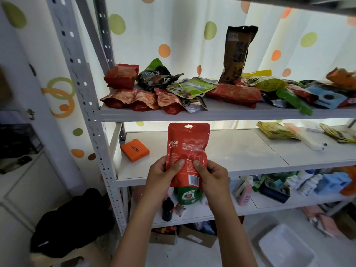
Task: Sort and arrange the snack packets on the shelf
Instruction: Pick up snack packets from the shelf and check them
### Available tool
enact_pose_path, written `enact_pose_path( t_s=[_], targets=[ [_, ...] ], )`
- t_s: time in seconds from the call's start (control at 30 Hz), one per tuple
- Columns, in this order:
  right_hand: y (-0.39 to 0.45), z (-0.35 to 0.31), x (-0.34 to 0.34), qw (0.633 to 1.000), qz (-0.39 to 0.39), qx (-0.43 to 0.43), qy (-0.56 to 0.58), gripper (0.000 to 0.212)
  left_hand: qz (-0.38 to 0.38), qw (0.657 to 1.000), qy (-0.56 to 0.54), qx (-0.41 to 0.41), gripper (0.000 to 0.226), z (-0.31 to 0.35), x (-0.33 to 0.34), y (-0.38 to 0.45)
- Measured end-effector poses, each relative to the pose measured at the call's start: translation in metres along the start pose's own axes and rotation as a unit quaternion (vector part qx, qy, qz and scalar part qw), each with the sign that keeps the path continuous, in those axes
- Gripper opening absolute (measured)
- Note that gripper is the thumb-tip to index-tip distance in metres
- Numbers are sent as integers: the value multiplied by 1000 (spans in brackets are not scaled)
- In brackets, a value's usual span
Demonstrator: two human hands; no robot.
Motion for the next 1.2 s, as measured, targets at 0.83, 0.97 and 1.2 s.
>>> enact_pose_path(
  t_s=[0.83,0.97,1.2],
  targets=[
    [-5,6,-8,991,-119,58,-1,28,37,999,-6,28,43,-7,-1,-11],
    [-6,7,-6,992,-105,60,30,34,38,999,0,38,39,-7,1,-10],
    [-10,11,-7,996,-73,41,44,38,17,998,19,64,25,4,8,-16]
  ],
)
Point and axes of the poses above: each hand's wrist, its own y-axis towards the middle knuckle, its own x-axis out of the palm, z = x × y, the point moved 5 cm from there along y, towards the middle knuckle, and after that the axes turned 13 degrees about -x, right-handed, at the moved point
